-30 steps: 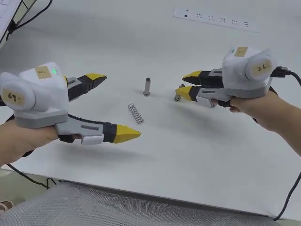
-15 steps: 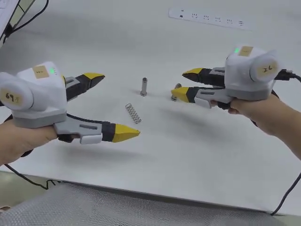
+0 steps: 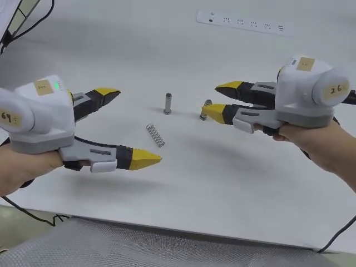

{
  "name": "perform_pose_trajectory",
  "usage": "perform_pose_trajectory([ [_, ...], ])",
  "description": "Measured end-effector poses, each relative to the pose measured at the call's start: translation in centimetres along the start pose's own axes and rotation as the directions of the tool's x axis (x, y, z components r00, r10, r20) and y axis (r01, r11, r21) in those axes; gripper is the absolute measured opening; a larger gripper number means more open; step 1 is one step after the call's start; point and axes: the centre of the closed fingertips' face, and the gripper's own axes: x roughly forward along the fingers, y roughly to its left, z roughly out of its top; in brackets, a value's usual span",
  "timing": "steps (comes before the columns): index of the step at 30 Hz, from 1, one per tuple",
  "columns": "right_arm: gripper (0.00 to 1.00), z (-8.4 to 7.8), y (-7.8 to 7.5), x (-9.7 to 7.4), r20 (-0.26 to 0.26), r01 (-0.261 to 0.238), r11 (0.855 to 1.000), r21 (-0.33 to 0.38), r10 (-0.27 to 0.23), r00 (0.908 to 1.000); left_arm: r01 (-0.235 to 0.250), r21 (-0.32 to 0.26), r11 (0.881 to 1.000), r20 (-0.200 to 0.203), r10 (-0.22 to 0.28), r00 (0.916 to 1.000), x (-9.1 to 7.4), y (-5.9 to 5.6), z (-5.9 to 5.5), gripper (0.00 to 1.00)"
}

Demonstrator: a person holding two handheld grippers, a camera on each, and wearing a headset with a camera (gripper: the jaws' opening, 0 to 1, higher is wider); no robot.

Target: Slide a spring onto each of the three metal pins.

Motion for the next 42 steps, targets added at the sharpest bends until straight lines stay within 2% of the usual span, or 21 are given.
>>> perform_pose_trajectory([
  [11, 0.27, 0.2, 1.9, 0.3, 0.002, -0.044, 0.999, -0.005, 0.044, 0.9990, 0.001, -0.003, 1.000, -0.001, -0.001, 1.0000, 0.0, 0.2, 0.1, 0.98],
  [13, 0.26, 0.3, 2.2, 0.4, 0.006, -0.052, 0.999, 0.015, 0.052, 0.9986, -0.003, -0.003, 1.000, -0.002, 0.003, 1.0000, -0.1, 0.3, 0.0, 0.98],
  [20, 0.25, 0.6, 3.6, 1.6, 0.015, -0.077, 0.996, 0.034, 0.076, 0.9970, -0.001, -0.005, 1.000, -0.003, 0.001, 1.0000, 0.0, 0.3, -0.1, 0.98],
  [32, 0.24, 1.1, 4.4, 3.0, 0.027, -0.088, 0.995, 0.054, 0.087, 0.9959, -0.003, -0.003, 1.000, -0.002, 0.003, 1.0000, -0.3, 0.3, -0.2, 0.98],
  [42, 0.22, 0.9, 5.3, 4.2, 0.011, -0.095, 0.994, 0.055, 0.094, 0.9955, -0.007, -0.009, 1.000, 0.000, 0.007, 1.0000, -0.5, 0.4, -0.3, 0.98],
])
